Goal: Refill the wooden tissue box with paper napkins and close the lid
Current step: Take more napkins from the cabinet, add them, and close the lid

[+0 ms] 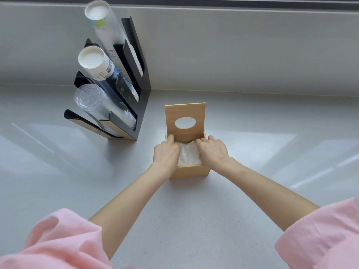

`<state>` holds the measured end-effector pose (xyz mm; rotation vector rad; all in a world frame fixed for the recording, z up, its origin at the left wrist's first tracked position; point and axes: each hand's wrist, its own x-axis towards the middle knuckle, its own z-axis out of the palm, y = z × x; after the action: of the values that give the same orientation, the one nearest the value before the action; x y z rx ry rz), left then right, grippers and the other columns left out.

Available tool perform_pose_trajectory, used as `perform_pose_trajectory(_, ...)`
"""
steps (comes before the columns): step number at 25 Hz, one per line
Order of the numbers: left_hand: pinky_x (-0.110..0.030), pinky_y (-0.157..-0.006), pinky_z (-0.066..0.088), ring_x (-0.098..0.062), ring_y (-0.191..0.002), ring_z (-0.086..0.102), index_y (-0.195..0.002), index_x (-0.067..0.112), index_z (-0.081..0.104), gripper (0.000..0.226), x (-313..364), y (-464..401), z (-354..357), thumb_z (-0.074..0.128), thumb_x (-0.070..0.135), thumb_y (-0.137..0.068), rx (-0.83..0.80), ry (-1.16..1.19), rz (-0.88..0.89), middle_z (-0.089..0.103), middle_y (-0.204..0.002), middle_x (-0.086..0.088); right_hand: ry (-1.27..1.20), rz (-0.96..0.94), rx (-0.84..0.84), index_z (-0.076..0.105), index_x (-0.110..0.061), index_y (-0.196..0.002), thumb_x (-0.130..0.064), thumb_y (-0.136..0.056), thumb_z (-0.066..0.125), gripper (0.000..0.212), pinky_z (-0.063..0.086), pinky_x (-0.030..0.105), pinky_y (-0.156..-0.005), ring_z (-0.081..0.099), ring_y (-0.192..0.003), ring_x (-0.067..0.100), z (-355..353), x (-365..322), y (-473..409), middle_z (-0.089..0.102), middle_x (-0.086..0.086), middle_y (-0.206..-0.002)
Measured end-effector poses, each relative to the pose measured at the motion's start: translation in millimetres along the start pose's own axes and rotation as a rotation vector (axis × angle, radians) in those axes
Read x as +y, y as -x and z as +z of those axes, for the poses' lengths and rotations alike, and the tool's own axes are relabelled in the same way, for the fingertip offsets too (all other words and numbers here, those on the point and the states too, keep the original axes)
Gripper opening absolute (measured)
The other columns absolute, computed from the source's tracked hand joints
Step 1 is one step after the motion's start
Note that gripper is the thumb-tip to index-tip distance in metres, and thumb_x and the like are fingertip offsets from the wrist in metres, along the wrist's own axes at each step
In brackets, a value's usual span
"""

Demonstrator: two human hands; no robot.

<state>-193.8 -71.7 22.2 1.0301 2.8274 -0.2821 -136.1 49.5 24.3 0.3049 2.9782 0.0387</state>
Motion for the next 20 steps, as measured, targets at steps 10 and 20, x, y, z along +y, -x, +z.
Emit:
perform_pose_trajectory(10,-0.038,-0.091,0.032,-0.027,-0.106,0.053,-0.106,0.008,0.058,0.021,-1.0,-4.3,-12.1,0.044,0.012,-0.091,0.005,-0.085,0.183,0.062,-0.110,-0.007,0.010,-0.193,0.001,0.060,-0.011,-0.097,-0.010,-0.092,0.038,0.023,0.032,0.030,-0.086,0.056,-0.098,0.027,-23.3,2.5,5.8,0.064,0.002,-0.097)
perform_pose_trajectory(20,-0.058,-0.110,-0.008,-0.029,-0.111,0.051,-0.107,0.005,0.059,0.026,-5.8,-29.0,-1.0,0.041,0.014,-0.090,-0.394,-0.179,0.289,0.063,-0.108,-0.010,0.080,-0.089,-0.417,0.052,-0.012,-0.079,-0.008,-0.091,0.033,0.023,0.030,0.032,-0.091,0.041,-0.082,0.024,-10.1,-10.1,-11.7,0.052,0.007,-0.093)
